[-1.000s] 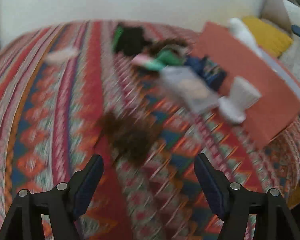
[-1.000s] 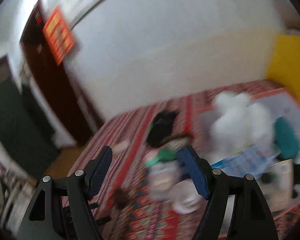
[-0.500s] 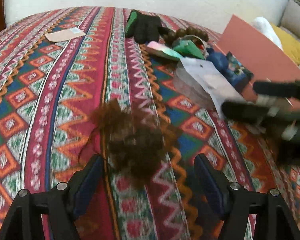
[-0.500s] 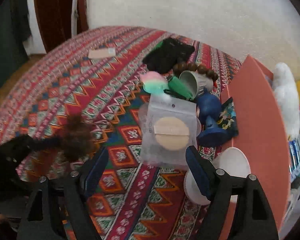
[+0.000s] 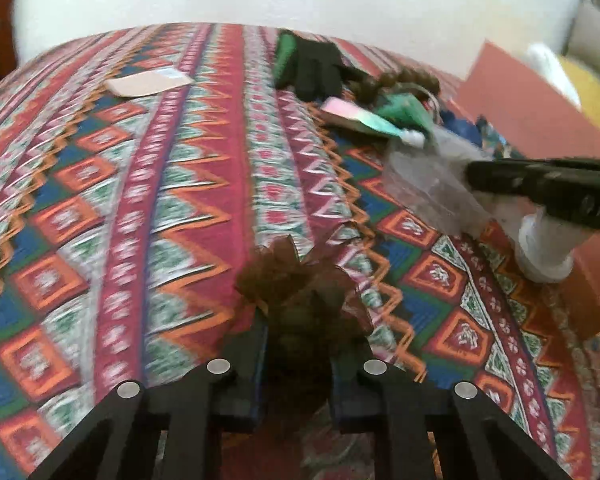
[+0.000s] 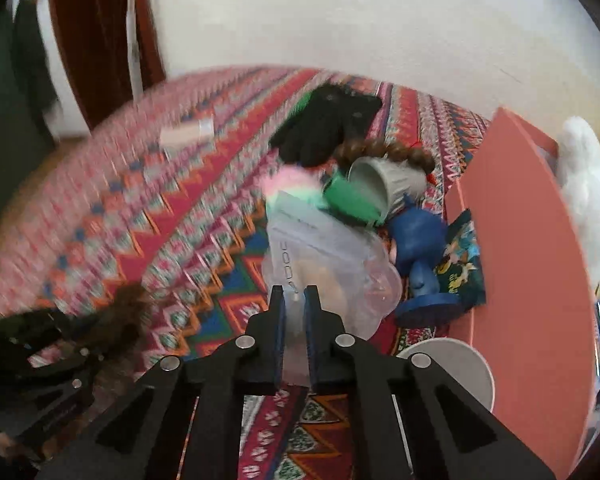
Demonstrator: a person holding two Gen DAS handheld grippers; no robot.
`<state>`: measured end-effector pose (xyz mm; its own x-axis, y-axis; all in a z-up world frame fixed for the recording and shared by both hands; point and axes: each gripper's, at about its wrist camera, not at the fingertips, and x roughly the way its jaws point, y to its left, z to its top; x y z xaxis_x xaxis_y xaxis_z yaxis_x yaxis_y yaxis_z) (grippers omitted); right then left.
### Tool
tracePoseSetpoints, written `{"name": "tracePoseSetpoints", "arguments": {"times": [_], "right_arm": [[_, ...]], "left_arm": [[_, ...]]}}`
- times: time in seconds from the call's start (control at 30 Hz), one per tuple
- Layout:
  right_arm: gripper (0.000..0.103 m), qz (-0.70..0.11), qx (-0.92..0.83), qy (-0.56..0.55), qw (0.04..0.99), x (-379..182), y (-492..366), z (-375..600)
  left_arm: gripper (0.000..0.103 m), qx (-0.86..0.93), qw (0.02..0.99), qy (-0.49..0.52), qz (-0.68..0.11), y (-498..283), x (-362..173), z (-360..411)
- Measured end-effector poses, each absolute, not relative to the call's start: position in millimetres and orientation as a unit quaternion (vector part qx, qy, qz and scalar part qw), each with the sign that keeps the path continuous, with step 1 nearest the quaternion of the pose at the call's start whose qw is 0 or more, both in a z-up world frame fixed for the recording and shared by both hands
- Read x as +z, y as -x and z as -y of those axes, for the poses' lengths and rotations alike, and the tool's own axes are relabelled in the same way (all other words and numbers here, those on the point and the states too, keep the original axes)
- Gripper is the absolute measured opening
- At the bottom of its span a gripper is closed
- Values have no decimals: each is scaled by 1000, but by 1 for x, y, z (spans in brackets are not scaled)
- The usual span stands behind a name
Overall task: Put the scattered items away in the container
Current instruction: 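Grasp the brown hair tie with the left gripper while the right grasps the clear bag, then carry the hair tie and clear bag over the pink box and release both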
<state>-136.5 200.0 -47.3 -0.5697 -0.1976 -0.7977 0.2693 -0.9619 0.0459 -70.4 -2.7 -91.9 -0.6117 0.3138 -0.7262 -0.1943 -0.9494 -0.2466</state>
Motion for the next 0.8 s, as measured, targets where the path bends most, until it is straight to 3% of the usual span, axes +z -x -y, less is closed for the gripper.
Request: {"name": "tracePoseSetpoints", "arguments": {"times": [0.17,0.5,0.8], "right_arm": [[7,31,-902,-399,161,-11,122,-219],[7,71,-925,-322,187,44,86,-228],[7,124,-961,-216,119,105,37,-289]], "left_arm": [[16,902,165,388,97,63,-70,22],[15,915,198,332,115,43,-18,28],[15,920,273,265,99,45,62,-32]]}}
